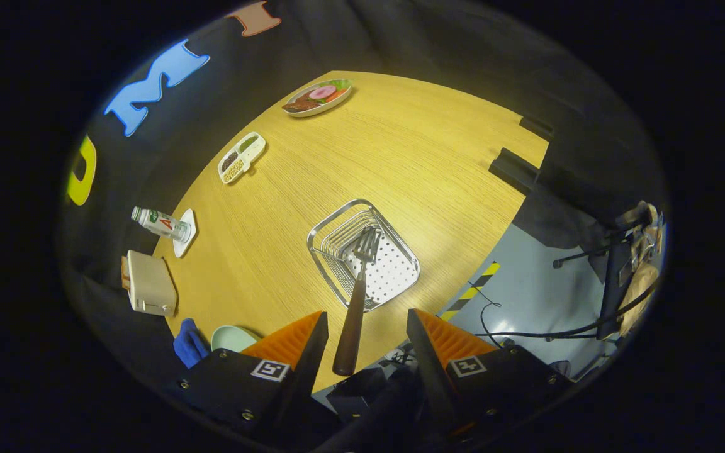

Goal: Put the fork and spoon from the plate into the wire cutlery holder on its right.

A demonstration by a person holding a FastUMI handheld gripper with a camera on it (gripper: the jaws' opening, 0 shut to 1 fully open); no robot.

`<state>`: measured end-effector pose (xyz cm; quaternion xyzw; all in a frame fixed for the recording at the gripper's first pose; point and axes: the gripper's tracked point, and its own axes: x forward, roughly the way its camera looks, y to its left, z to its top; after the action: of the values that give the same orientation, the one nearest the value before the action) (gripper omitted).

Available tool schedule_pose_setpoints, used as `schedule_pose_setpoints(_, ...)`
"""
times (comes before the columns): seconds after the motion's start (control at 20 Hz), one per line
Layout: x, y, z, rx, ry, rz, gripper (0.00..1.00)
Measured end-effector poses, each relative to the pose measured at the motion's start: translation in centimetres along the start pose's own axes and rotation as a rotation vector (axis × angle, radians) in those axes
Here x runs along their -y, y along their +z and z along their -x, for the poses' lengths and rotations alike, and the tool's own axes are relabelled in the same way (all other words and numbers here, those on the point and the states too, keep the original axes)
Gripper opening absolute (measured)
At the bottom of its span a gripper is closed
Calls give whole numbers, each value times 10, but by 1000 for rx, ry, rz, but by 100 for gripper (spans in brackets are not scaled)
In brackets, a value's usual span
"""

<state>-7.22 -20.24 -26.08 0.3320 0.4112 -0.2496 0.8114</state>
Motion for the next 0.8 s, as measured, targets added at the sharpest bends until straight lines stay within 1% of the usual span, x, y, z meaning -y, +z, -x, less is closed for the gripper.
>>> schedule_pose_setpoints(0.25,-5,-3,3,-3,21,6,77)
schedule_pose_setpoints(0.8,-29,-35,-1,-75,58,77,77)
